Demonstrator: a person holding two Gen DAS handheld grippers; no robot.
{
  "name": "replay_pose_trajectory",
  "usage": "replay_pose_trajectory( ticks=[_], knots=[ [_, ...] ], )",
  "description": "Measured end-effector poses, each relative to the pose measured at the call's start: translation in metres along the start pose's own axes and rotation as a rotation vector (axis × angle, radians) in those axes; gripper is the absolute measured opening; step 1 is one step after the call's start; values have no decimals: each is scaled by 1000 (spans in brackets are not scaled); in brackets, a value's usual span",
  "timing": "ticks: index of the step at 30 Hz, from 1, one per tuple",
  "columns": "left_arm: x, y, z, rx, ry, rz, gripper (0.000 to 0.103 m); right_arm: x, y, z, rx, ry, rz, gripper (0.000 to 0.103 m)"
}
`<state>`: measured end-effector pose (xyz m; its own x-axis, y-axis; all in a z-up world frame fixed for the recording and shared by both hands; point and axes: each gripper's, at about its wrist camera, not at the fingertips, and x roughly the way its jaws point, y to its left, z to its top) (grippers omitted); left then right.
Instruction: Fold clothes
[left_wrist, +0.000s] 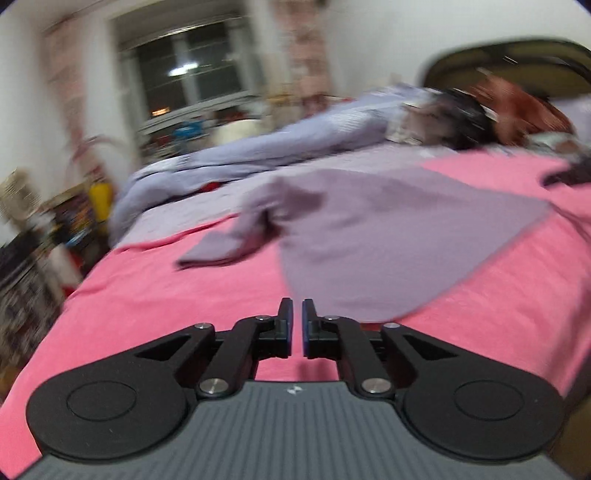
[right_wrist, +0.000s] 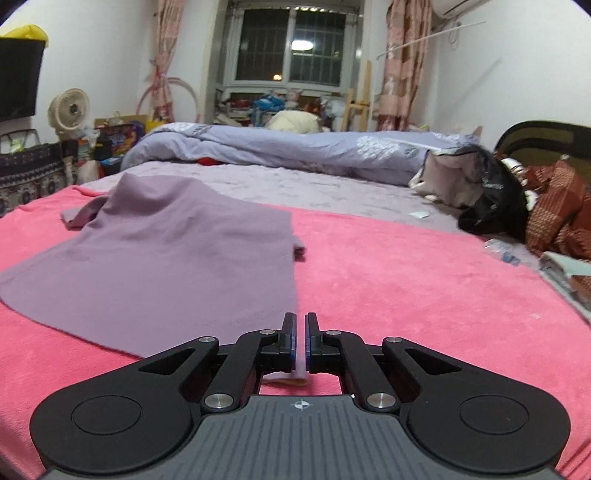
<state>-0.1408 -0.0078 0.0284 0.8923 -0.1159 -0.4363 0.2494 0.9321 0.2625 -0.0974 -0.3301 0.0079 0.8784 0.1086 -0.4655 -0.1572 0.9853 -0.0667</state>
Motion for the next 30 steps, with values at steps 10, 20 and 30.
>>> replay_pose_trajectory(
  ticks=[10,20,30],
  knots=[
    [18,-43,-10,335,40,78,51,6,5,-7,-63,14,59,31],
    [36,-42,-8,497,48,152,52,10,8,-7,-49,3,73,42],
    [53,-41,1,411,42,182,52,9,38,-4,-70,-60,121,54]
  ],
)
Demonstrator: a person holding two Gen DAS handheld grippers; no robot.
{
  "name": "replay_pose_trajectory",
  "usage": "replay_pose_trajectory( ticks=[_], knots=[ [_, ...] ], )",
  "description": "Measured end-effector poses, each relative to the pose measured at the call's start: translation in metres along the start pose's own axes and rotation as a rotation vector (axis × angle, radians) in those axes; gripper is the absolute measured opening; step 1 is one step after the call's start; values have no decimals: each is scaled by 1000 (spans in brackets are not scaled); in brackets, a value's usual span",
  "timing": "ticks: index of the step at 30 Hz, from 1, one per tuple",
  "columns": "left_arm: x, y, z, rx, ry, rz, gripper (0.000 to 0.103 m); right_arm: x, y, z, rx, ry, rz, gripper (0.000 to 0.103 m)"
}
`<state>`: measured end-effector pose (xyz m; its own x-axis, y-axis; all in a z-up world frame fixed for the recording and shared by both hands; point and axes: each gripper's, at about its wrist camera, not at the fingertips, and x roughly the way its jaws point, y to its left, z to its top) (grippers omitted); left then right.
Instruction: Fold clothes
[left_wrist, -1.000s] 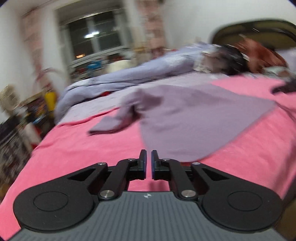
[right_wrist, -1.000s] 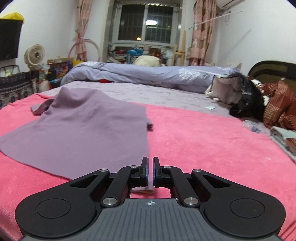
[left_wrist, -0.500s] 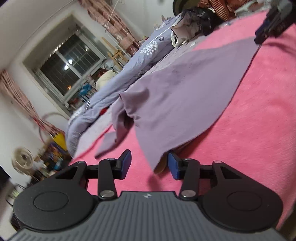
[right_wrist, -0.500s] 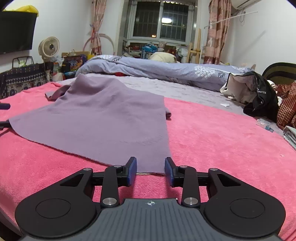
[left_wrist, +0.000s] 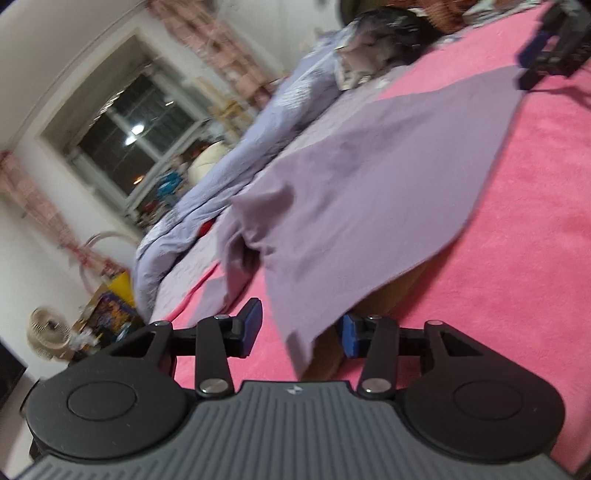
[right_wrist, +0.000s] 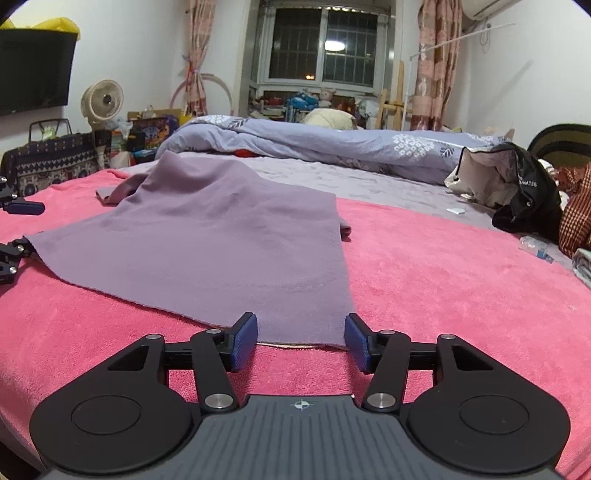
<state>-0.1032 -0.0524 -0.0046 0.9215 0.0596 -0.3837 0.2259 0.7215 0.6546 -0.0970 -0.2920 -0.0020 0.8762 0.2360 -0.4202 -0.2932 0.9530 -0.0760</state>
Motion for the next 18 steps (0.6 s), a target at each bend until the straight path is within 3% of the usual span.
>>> replay_pose_trajectory(
  ticks=[3,4,5,6,7,10,14,18],
  knots=[
    [12,9,3,-135,19,2,47,1,22,5,-24,-41,28,54],
    [16,12,3,-176,24,8,36,2,29,6,-31,-54,38,54],
    [19,18,3,-238,26,15,15,2,36,8,-39,-68,47,56],
    [22,24,2,-311,28,21,4,2,44,10,-47,-81,56,60],
    [22,32,0,-395,25,16,1,3,51,11,-55,-95,66,66],
    [19,57,-8,-639,11,-35,1,4,73,16,-78,-135,94,72],
    [5,69,-11,-742,-32,-56,1,6,102,23,-110,-187,130,73],
    [-10,77,-14,-808,-90,-46,1,26,132,31,-151,-172,74,73]
  ],
)
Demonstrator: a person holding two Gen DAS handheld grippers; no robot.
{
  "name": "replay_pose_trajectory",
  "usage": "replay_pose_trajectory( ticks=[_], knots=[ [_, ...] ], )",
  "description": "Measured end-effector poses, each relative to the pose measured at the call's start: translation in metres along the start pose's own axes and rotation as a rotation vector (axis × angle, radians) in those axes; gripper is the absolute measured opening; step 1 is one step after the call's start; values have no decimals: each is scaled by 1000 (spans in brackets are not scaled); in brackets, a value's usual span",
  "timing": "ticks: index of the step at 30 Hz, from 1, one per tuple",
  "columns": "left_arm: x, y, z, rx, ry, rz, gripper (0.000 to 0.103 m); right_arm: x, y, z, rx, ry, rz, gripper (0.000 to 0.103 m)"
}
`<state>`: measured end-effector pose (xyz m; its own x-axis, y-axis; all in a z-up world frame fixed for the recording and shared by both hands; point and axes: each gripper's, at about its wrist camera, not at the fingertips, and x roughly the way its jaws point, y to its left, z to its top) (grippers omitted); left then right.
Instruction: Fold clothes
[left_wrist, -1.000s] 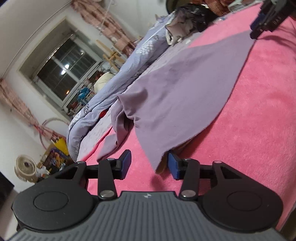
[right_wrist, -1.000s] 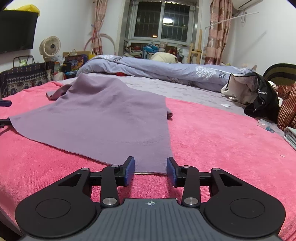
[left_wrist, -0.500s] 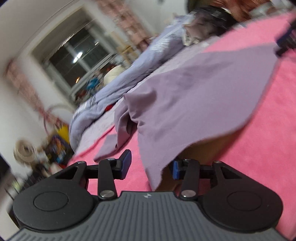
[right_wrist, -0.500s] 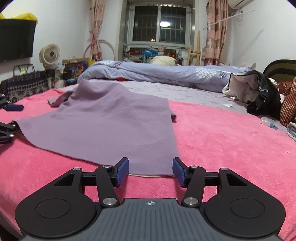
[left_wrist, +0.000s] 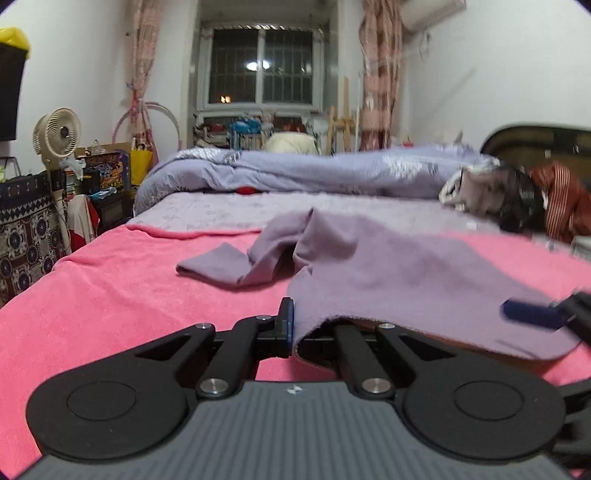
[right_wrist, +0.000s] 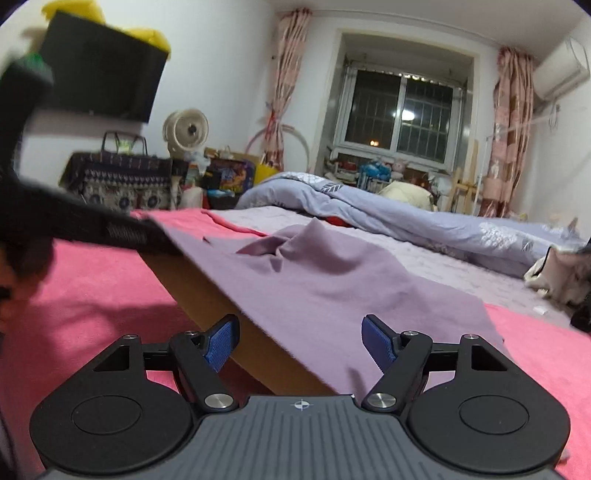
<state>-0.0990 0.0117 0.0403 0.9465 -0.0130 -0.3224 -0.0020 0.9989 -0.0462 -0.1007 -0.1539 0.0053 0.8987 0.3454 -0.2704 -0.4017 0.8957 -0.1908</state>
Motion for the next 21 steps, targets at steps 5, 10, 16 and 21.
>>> replay_pose_trajectory(
  ticks=[5,10,16,21],
  knots=[
    [-8,15,2,-86,-46,46,0,12,-38,-11,32,69,-205,69],
    [-13,33,-6,-136,-47,84,1,6,-109,-39,130,186,-305,26],
    [-26,27,-10,-134,-49,64,1,-21,-142,-46,152,176,-353,16],
    [-66,20,-8,-106,-138,66,1,-40,-129,-51,88,163,-343,10]
  ],
)
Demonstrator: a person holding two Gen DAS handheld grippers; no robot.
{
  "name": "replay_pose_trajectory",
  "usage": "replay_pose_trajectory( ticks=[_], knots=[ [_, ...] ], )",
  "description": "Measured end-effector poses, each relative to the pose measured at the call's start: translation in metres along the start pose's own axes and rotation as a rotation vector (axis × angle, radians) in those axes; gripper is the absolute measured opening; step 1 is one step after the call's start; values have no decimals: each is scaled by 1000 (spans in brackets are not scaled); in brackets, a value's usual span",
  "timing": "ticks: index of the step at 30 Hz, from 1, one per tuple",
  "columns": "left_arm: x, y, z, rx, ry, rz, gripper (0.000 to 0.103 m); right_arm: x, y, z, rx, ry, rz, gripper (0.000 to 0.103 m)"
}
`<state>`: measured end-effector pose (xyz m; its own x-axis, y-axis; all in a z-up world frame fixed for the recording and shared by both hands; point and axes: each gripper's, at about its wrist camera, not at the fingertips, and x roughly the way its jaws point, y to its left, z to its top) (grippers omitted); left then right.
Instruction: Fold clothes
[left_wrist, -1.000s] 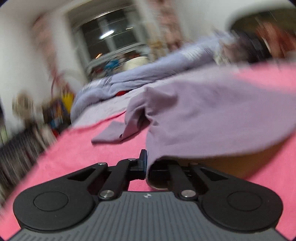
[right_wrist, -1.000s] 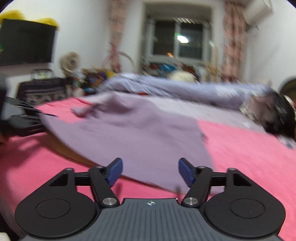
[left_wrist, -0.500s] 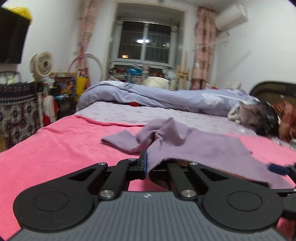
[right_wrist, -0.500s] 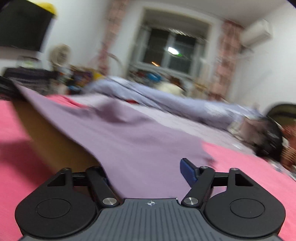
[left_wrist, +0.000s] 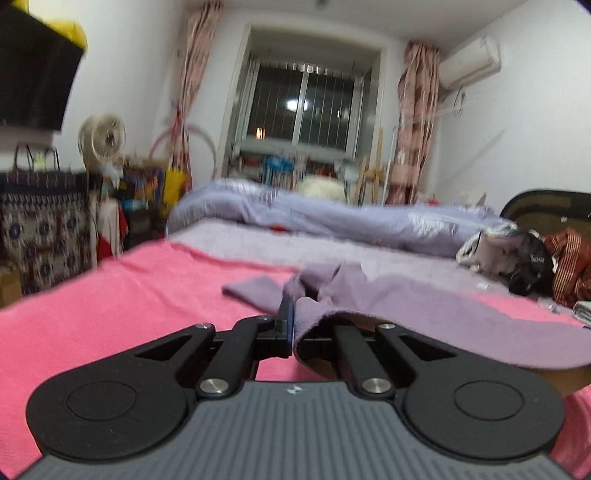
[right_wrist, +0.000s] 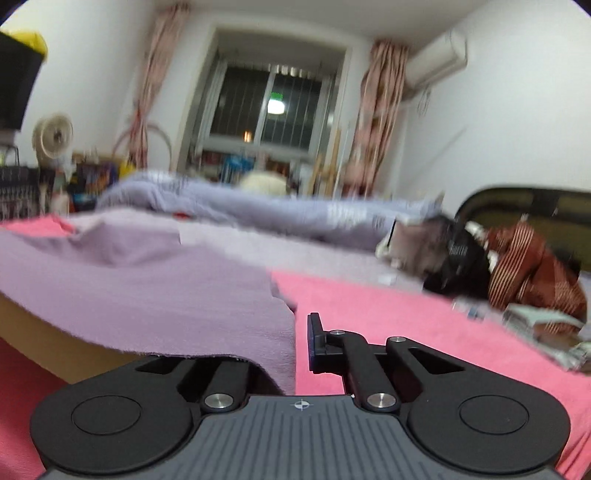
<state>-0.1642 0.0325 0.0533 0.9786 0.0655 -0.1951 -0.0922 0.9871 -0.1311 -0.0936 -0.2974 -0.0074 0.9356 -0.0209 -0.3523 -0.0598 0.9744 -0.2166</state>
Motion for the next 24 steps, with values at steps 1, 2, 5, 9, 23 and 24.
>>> replay_pose_trajectory(
  ticks=[1,2,5,9,23,24],
  knots=[
    [-4,2,-3,7,12,1,1,-3,1,-3,-13,3,4,10],
    [-4,4,-9,15,43,5,2,-6,2,-5,-25,5,8,10],
    [1,9,-31,40,153,22,4,-15,4,-13,-63,13,19,10],
    [4,9,-53,71,236,36,6,-28,7,-23,-113,23,35,10],
    [-25,13,-64,212,228,24,19,-55,-2,-29,-106,66,147,11],
    [-30,15,-65,227,228,22,20,-59,-6,-28,-97,73,167,13]
  ],
)
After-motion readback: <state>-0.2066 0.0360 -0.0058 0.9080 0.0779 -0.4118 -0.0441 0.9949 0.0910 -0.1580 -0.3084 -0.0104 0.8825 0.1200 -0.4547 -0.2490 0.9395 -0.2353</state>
